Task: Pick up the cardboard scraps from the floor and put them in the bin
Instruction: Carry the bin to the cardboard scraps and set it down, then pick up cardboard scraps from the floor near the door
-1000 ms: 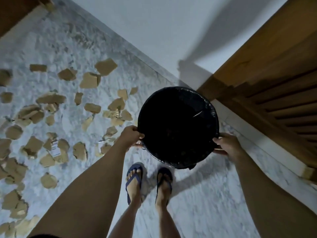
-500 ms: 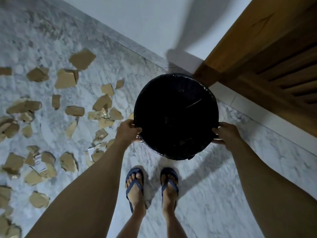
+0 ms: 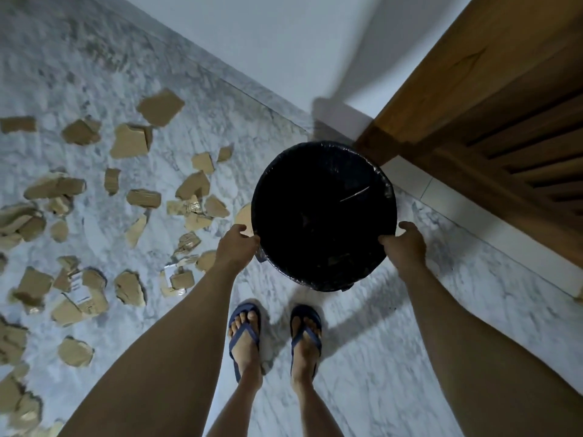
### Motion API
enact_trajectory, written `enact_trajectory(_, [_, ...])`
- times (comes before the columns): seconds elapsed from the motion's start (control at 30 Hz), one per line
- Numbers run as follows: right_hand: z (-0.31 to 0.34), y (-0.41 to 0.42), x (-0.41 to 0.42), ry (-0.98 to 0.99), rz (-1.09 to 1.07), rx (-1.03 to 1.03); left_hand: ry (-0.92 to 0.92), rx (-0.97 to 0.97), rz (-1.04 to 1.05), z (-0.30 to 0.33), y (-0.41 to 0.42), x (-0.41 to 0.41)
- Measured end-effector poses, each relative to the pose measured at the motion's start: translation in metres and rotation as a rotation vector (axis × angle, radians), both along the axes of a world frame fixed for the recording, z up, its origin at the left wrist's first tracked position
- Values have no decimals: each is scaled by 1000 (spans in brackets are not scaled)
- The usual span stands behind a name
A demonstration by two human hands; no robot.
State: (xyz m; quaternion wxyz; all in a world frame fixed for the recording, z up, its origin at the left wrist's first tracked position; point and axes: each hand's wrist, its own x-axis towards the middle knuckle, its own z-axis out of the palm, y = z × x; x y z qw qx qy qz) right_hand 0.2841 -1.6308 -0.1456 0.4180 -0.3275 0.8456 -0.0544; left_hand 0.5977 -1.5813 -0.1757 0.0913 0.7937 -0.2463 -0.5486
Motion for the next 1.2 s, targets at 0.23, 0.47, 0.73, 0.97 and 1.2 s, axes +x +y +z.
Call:
enact_trajectory(0.23, [52,0,123,-55,499,-49,7,-3,172,51,52,31])
enact_trajectory(0.47, [10,49,262,-125,1026,-85,-108,32,295,24,142,94])
enact_trajectory(0.73, [-182,71,307,-30,1035,-10,-226,-124,50,-142,174,129])
enact_trajectory(0.97, [-306,27,306,151,1044,-231,-404,-162,-450,-283,143,131])
enact_trajectory(1.2, [-342,6,297,280,1173,-67,-584,-193,-515,-323,147,143])
